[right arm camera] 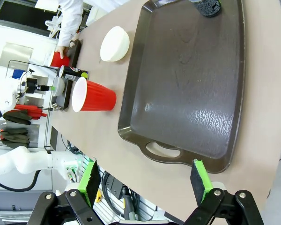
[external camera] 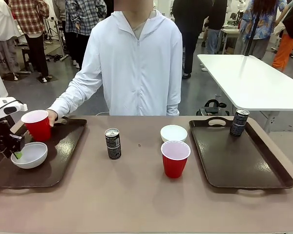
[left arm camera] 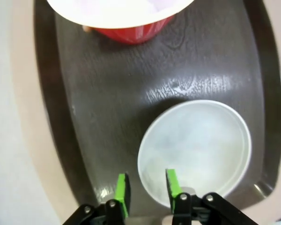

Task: Prepare tableware on both trays.
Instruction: Pick up a Picnic Bowl from the table and place it on a Handle tray.

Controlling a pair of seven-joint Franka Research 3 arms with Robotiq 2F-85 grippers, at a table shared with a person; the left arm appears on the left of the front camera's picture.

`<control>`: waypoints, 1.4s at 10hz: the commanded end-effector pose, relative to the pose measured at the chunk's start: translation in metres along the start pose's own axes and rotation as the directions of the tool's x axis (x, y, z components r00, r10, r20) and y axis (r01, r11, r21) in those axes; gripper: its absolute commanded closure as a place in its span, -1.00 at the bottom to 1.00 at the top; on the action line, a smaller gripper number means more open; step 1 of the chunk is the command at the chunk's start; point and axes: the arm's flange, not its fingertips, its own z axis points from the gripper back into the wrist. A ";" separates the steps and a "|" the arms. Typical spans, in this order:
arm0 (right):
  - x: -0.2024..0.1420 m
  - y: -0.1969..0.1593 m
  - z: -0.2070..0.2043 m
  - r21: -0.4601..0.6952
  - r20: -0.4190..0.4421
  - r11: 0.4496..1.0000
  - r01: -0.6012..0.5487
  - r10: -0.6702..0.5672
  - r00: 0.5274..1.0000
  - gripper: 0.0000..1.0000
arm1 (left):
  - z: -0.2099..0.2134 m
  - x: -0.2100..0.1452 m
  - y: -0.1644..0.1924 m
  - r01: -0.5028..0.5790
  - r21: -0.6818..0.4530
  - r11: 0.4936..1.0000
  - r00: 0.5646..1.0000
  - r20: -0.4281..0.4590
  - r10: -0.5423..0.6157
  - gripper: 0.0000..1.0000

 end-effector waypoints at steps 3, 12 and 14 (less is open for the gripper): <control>0.001 -0.003 -0.001 0.023 0.019 1.000 -0.011 0.011 1.000 -1.00 | 0.051 -0.014 0.003 0.009 -0.005 1.000 1.000 0.007 -0.009 -0.32; 0.001 -0.003 -0.001 0.023 0.019 1.000 -0.011 0.011 1.000 -1.00 | 0.121 -0.044 0.007 0.039 -0.069 0.997 0.999 0.005 -0.039 -1.00; 0.001 -0.003 -0.001 0.023 0.019 1.000 -0.011 0.011 1.000 -1.00 | 0.121 -0.044 0.007 0.039 -0.069 0.997 0.999 0.005 -0.039 -1.00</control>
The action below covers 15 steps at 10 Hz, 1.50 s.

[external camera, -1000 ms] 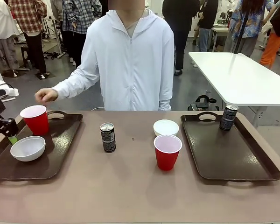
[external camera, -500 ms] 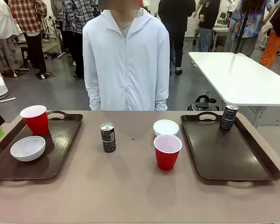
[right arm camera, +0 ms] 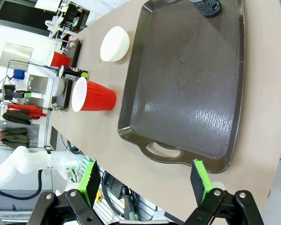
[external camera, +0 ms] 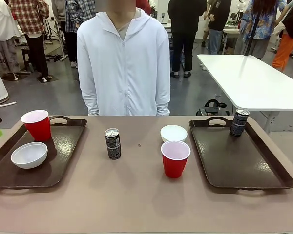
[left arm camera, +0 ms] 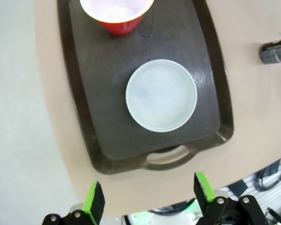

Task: Prepare tableware on both trays.
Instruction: Pick up a Picnic Bowl from the table and place it on a Handle tray.

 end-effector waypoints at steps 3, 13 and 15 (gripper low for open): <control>0.001 -0.003 -0.001 0.023 0.019 1.000 -0.011 0.011 1.000 -1.00 | -0.002 -0.002 -0.002 0.012 0.013 1.000 1.000 -0.008 -0.012 -1.00; 0.025 0.069 -0.026 -0.190 -0.187 0.981 -0.042 0.006 0.982 -1.00 | 0.028 -0.013 0.104 -0.163 -0.571 0.805 0.986 -0.064 0.154 -1.00; 0.050 0.124 -0.052 -0.303 -0.221 0.951 -0.061 -0.008 0.975 -1.00 | 0.026 -0.031 0.113 -0.121 -0.673 0.729 0.985 0.011 0.173 -1.00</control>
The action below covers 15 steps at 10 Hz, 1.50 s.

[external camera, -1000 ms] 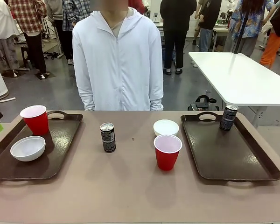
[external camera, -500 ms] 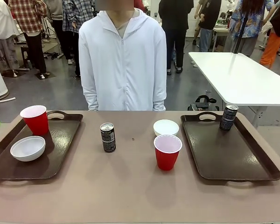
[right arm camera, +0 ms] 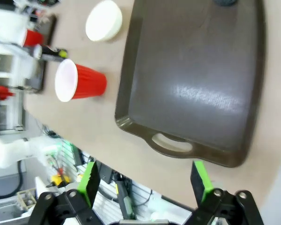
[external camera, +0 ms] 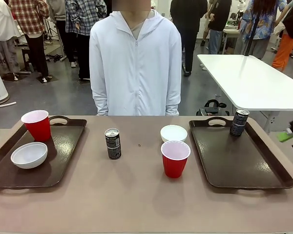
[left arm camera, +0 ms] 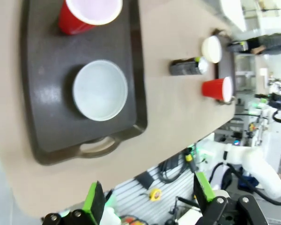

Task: Prepare tableware on both trays.
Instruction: Pick up a Picnic Bowl from the table and place it on a Handle tray.

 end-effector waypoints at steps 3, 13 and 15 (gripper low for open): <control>0.053 0.093 -0.025 -0.193 -0.079 0.981 0.033 -0.049 0.996 -1.00 | 0.009 -0.018 0.011 0.058 -0.109 0.992 0.997 0.048 -0.053 -1.00; -0.013 0.071 0.009 -0.275 -0.110 0.960 -0.045 0.014 0.994 -1.00 | 0.010 -0.015 0.011 0.031 -0.076 0.997 0.999 0.038 -0.028 -1.00; -0.023 0.057 0.019 -0.268 -0.088 0.963 -0.011 -0.013 0.996 -1.00 | 0.010 -0.015 0.011 0.031 -0.076 0.997 0.999 0.038 -0.028 -1.00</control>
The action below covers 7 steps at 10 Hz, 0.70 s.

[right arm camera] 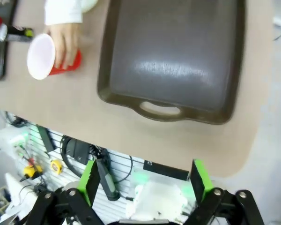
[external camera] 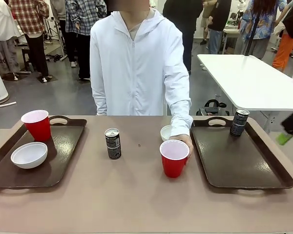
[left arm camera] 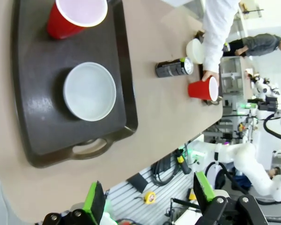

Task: Prepare tableware on both trays.
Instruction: Pick up a Picnic Bowl from the table and place it on a Handle tray.

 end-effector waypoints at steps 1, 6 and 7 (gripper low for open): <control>0.004 -0.009 -0.011 -0.015 -0.003 1.000 0.013 -0.013 1.000 -1.00 | 0.003 0.001 0.000 0.001 -0.016 1.000 1.000 0.008 -0.001 -1.00; 0.001 -0.016 -0.002 -0.002 -0.001 0.999 0.036 -0.036 0.999 -1.00 | 0.003 0.001 0.000 0.001 -0.016 1.000 1.000 0.008 -0.001 -1.00; 0.001 -0.016 -0.002 -0.002 -0.001 0.999 0.036 -0.036 0.999 -1.00 | 0.003 0.001 0.000 0.001 -0.016 1.000 1.000 0.008 -0.001 -1.00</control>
